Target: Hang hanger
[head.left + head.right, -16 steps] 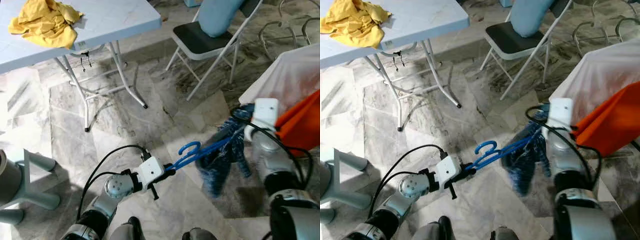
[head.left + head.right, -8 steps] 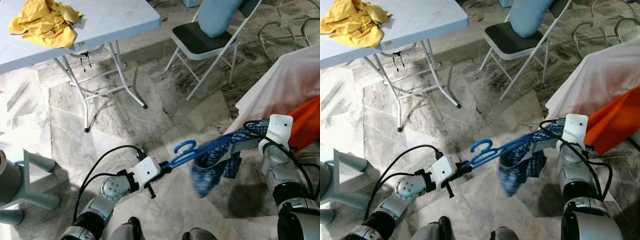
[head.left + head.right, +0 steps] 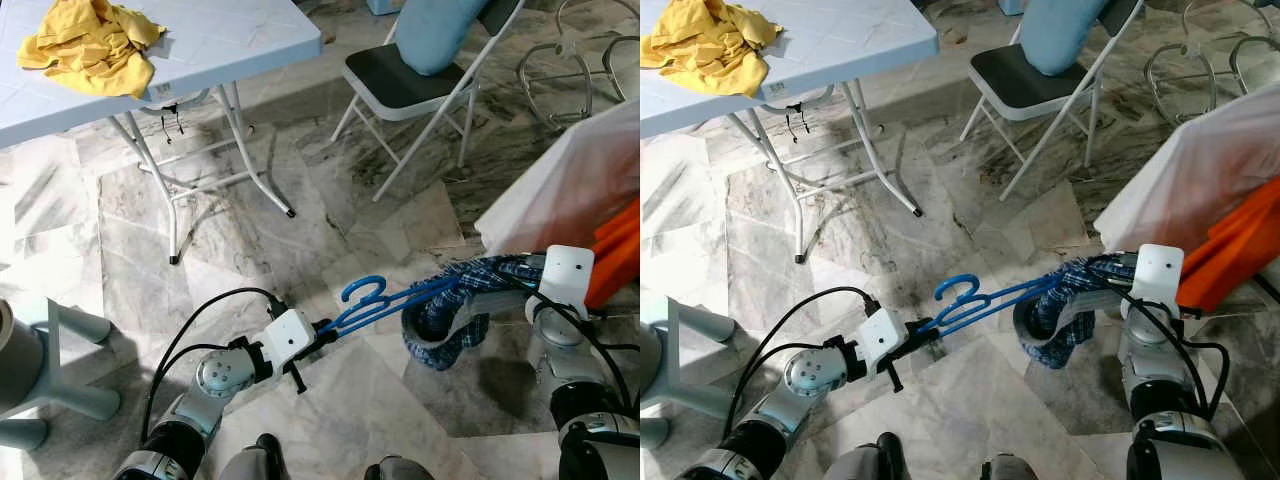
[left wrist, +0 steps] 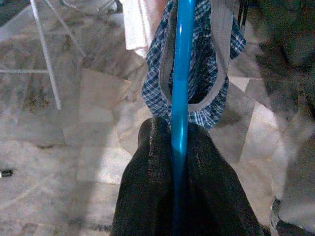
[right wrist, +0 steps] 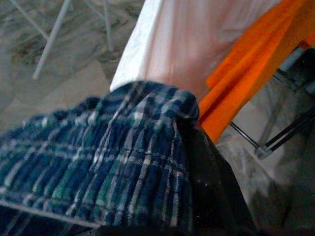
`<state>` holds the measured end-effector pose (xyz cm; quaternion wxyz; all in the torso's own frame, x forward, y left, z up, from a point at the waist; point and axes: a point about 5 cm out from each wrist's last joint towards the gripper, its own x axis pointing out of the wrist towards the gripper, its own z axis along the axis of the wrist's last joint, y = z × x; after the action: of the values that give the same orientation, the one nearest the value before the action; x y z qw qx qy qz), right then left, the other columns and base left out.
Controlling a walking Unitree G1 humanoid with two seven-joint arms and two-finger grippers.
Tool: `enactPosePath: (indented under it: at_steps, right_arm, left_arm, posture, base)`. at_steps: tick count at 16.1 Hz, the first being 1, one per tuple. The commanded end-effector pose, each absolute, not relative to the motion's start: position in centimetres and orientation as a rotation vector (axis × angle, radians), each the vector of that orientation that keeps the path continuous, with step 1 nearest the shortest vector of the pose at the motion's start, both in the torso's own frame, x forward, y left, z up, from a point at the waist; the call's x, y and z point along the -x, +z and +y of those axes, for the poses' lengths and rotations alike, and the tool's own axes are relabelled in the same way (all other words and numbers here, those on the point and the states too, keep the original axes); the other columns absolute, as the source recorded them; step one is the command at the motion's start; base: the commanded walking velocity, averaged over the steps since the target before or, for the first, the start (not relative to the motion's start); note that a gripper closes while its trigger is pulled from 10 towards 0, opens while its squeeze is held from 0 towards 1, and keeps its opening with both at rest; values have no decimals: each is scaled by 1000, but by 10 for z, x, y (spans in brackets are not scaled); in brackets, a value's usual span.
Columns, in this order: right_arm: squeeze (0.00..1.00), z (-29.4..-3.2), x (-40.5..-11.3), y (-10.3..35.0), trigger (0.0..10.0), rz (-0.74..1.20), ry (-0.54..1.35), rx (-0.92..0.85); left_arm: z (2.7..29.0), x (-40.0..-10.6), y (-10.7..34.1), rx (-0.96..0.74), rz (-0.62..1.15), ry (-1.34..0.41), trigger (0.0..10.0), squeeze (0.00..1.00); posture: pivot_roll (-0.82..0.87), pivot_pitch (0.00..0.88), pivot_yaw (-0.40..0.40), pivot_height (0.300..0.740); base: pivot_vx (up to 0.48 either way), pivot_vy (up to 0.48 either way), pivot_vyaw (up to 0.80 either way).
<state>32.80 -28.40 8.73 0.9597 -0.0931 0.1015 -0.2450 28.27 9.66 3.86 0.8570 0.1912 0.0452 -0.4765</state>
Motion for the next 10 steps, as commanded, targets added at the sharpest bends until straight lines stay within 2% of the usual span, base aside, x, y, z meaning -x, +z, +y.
enactPosePath:
  at_steps: [1, 3, 6, 10]
  right_arm:
    - [0, -288, -329, 95, 0, 165, -505, 169]
    - [0, -274, -342, 115, 0, 61, -455, 178]
    - [0, -248, -359, 157, 0, -121, -338, 36]
    - [0, -223, -367, 190, 0, -183, -230, -73]
  left_arm:
    - [110, -280, 29, -449, 182, -999, 0, 0]
    - [110, -275, 20, -509, 241, -1040, 0, 0]
    - [109, -273, 11, -536, 295, -1035, 0, 0]
    - [110, -271, -2, -565, 393, -994, 0, 0]
  posture:
    - [-93, 186, 48, 740]
    - [-98, 188, 51, 740]
    - [-103, 187, 54, 740]
    - [-109, 182, 50, 740]
  base:
    - [0, 0, 0]
    - [0, 0, 0]
    - [0, 0, 0]
    - [0, 0, 0]
